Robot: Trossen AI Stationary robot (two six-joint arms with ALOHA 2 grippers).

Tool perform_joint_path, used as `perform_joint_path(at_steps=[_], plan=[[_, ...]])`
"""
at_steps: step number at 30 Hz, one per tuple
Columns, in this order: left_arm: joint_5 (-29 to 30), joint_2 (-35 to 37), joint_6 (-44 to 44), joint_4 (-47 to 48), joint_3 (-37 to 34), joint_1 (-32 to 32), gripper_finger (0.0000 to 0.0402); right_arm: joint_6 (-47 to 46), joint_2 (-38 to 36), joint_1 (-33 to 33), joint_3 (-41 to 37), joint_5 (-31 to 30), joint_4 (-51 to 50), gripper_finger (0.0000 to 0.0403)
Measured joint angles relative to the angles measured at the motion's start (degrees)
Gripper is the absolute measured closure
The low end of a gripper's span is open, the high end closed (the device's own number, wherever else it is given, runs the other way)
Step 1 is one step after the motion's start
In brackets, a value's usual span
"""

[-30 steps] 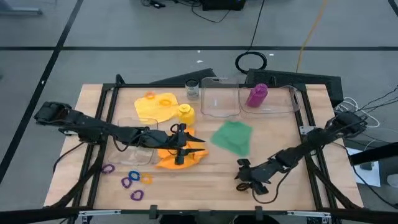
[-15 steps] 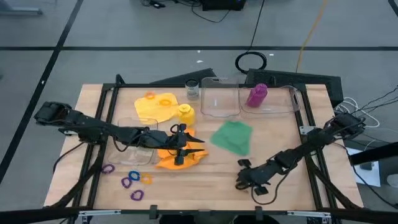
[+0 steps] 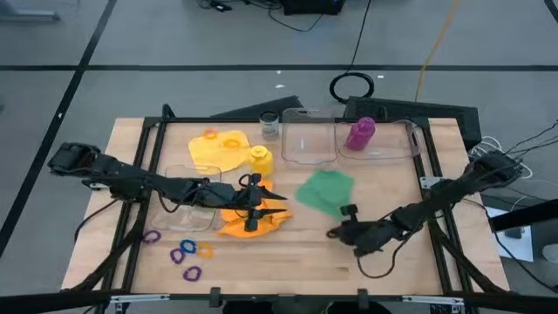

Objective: Pick & Place Sports Items
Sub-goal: Put the black spring keychain into the bottom transparent bin

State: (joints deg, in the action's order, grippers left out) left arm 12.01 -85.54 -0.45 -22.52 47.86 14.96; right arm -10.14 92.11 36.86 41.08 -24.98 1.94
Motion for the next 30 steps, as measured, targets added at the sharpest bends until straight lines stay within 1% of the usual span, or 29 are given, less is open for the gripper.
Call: perform_joint_path(at_steps=[4, 8, 10, 13, 15, 18, 24, 28, 30], plan=[[0.0, 0.0, -0.8, -0.3, 0.0, 0.0, 0.0227, 5.5, -7.2, 0.0, 0.3, -9.2, 2.8, 0.0401], [0.0, -0.1, -3.1, -1.8, 0.0, 0.0, 0.0227, 12.5, -13.6, -0.1, 0.2, -19.4, 4.9, 0.0398], [0.0, -0.6, -4.7, -3.4, 0.0, 0.0, 0.0227, 16.9, -16.0, -0.1, 0.3, -22.8, 7.3, 0.04], [0.0, -2.3, -5.7, -6.8, 0.0, -0.1, 0.0227, 24.2, -17.2, -0.8, 0.3, -26.1, 11.6, 0.0401], [0.0, -4.1, -5.0, -9.9, 0.0, -0.4, 0.0227, 28.1, -17.4, -2.1, 0.3, -27.4, 15.9, 0.0401], [0.0, -6.9, -4.6, -14.7, 0.0, -1.0, 0.0227, 31.1, -16.8, -4.3, 0.3, -27.5, 21.2, 0.0402], [-0.6, -11.6, -6.7, -23.2, 0.0, -2.8, 0.0227, 30.6, -14.4, -8.9, 0.3, -27.4, 24.4, 0.0402], [-3.3, -13.1, -8.6, -25.2, 0.0, -4.1, 0.0227, 31.1, -11.7, -10.8, 0.3, -27.3, 27.3, 0.0402], [-3.7, -13.4, -9.5, -25.6, 0.0, -4.6, 0.0227, 32.2, -10.4, -11.3, 0.3, -26.8, 29.5, 0.0402]])
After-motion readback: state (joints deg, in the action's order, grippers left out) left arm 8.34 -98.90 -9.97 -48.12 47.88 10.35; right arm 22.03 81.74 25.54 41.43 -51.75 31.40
